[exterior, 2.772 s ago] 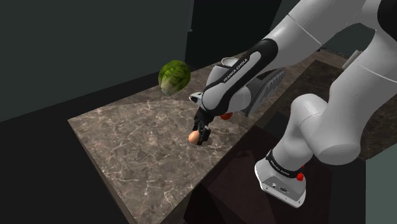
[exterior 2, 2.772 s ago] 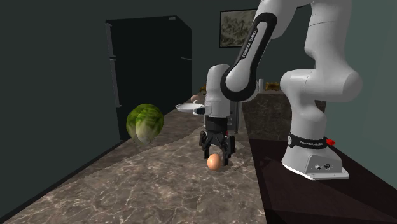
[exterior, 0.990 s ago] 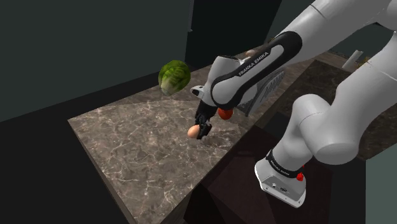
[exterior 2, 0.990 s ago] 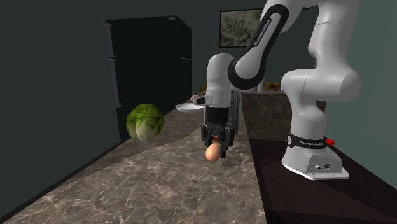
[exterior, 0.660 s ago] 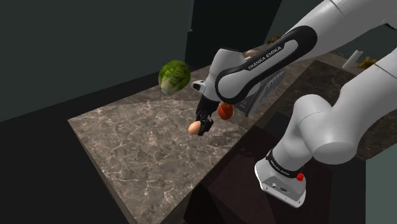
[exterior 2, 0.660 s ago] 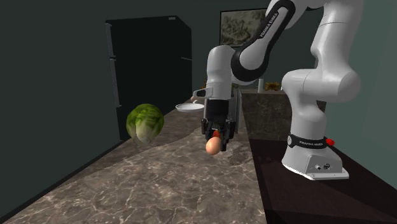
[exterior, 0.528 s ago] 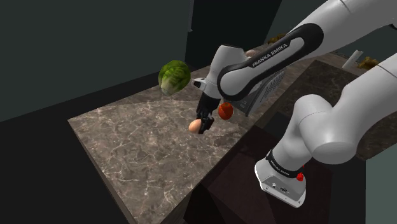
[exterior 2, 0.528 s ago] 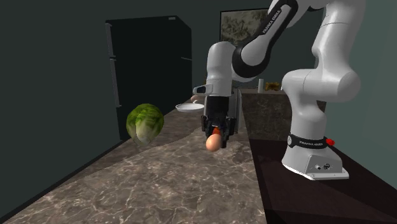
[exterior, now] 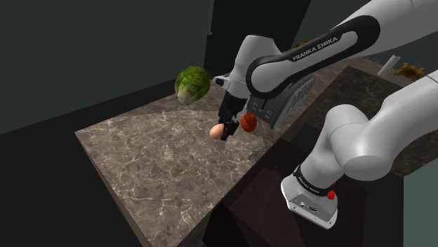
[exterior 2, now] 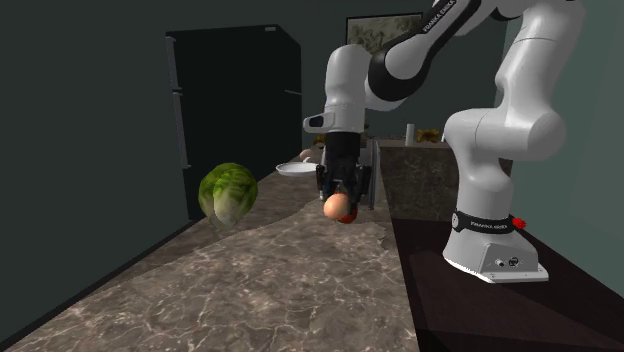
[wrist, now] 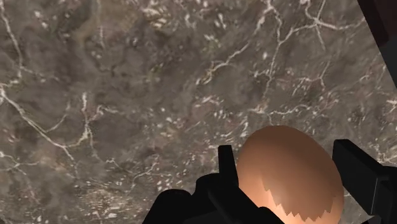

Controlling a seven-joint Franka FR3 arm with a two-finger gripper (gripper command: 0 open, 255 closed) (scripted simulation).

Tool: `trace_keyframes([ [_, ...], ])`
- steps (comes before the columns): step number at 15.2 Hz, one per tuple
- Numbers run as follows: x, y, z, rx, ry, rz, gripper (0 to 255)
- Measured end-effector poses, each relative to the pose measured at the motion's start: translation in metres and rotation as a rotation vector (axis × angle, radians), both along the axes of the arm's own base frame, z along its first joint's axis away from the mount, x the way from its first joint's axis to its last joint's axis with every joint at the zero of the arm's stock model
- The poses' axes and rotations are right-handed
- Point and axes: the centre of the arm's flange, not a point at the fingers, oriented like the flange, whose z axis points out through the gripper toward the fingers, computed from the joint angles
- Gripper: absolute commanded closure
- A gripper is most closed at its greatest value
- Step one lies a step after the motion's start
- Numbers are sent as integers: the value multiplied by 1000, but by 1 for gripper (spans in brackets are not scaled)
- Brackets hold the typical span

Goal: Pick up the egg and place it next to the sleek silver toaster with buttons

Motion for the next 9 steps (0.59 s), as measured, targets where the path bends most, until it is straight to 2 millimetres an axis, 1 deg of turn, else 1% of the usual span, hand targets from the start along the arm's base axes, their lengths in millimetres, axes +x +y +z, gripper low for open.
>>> trace_keyframes([
  [9, 1, 1, 50, 0, 0, 0, 255],
])
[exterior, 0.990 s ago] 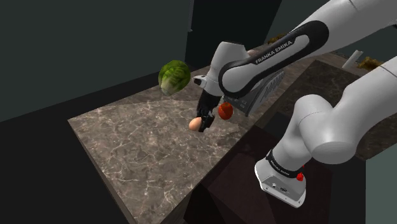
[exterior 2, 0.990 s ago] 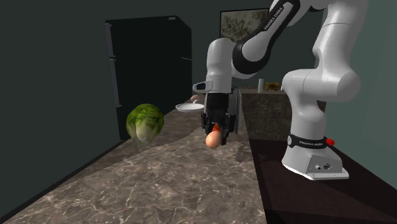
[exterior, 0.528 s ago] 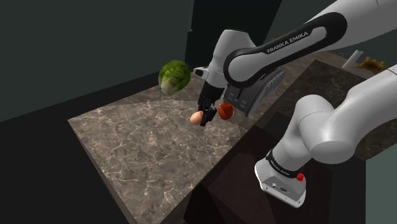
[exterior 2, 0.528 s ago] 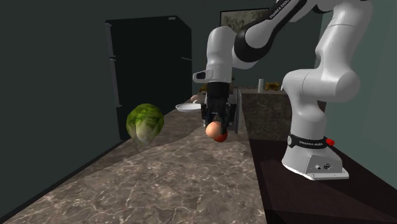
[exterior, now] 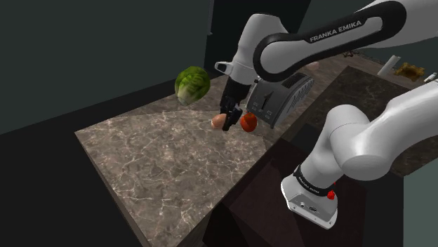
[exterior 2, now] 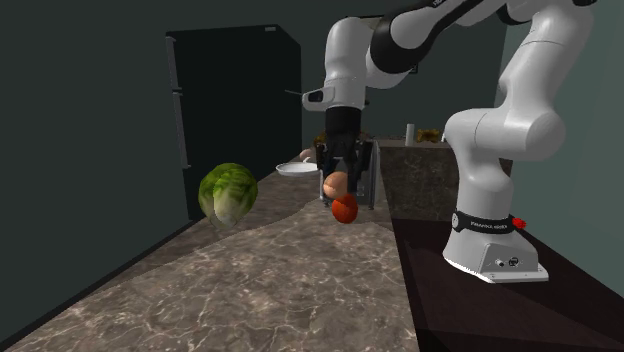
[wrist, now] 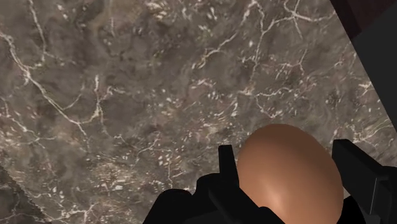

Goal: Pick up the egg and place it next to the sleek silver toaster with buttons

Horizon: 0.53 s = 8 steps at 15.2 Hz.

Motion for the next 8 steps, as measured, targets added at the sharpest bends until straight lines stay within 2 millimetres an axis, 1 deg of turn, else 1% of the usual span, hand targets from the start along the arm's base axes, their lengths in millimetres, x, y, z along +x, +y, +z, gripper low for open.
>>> trace_keyframes([
  [4, -3, -1, 20, 0, 0, 0, 255],
  [8, -1, 0, 41, 0, 0, 0, 255],
])
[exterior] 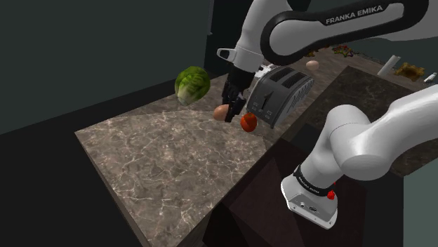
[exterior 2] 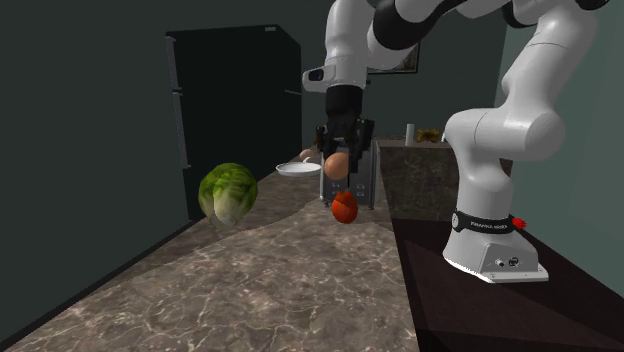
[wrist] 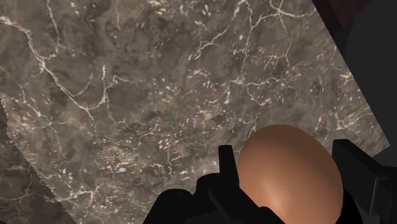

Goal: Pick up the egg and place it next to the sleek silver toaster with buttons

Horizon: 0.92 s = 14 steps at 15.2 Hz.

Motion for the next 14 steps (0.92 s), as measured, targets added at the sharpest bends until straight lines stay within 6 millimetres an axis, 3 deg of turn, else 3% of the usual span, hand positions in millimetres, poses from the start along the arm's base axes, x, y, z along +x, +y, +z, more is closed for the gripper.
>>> trace_keyframes([
  [14, 0, 0, 75, 0, 0, 0, 255],
])
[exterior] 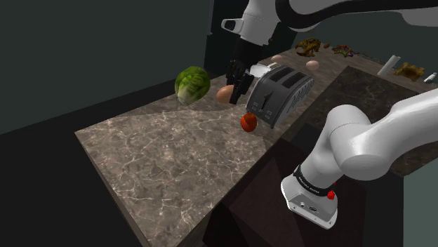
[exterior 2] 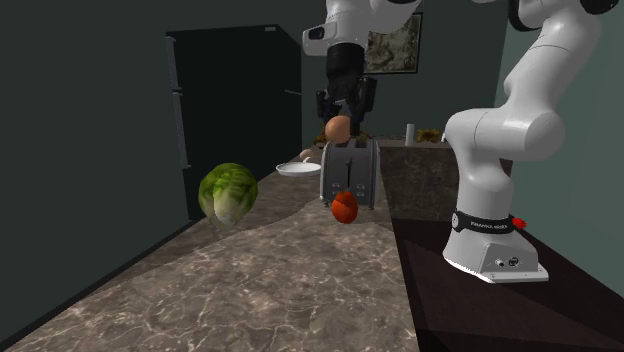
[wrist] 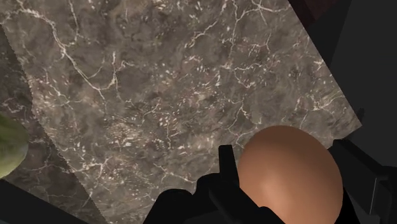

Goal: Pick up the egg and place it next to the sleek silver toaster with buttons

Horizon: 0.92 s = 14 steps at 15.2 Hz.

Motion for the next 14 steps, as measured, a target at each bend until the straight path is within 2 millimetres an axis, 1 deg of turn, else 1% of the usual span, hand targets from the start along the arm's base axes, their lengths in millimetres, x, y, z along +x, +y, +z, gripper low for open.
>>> trace_keyframes([
  [2, 0, -1, 8, 0, 0, 0, 255],
  [4, 4, -15, 11, 0, 0, 0, 255],
  [5, 6, -25, 11, 0, 0, 0, 255],
  [6, 9, -39, 11, 0, 1, -1, 255],
  [8, 15, -65, 7, 1, 1, -1, 255],
  [11, 28, -103, 11, 1, 0, -1, 255],
  [12, 32, -115, 9, 1, 0, -1, 255],
  [14, 41, -140, 13, 1, 1, -1, 255],
])
